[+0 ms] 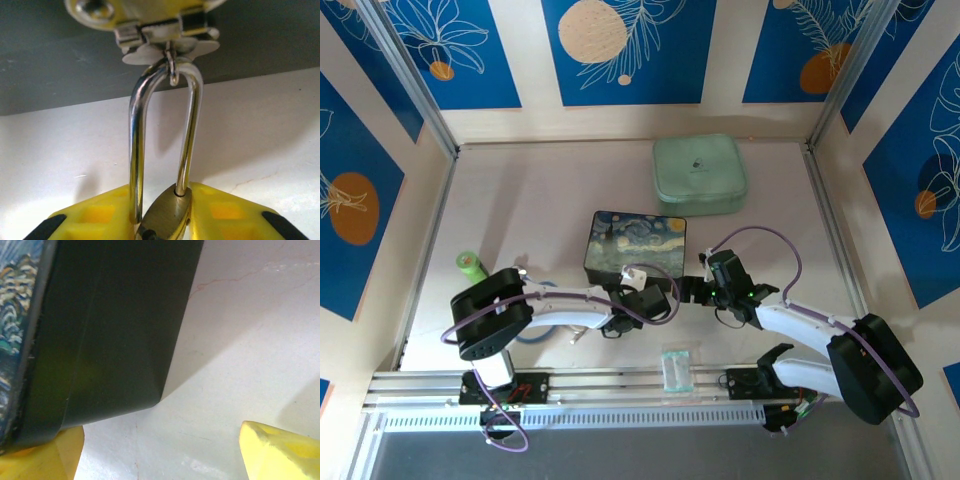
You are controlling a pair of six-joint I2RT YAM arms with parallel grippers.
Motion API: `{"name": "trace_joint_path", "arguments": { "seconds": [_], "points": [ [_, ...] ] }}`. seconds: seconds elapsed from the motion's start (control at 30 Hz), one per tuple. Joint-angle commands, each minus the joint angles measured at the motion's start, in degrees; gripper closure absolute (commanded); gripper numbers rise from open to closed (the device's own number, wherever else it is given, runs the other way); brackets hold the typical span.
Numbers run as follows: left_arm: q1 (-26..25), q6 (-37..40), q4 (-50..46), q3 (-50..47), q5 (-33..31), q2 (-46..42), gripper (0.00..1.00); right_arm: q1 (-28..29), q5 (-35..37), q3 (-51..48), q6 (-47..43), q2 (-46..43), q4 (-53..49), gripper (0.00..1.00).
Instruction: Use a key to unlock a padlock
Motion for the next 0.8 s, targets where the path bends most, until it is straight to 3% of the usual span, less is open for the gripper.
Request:
{"name": "trace_joint_path", "arguments": {
  "seconds": [0.0,0.77],
  "points": [
    [-0.8,-0.2,-3.4,2.1,-1.8,1.1,0.71,-0.2,0.1,0.1,0.5,-0.8,0.5,0.19],
    [-2.9,-0.9,-6.3,4.1,-2.5,2.2,0.7,-0.2,-0.1,-0.1,0.5,-0.5,0.8,0.19]
  ]
}}
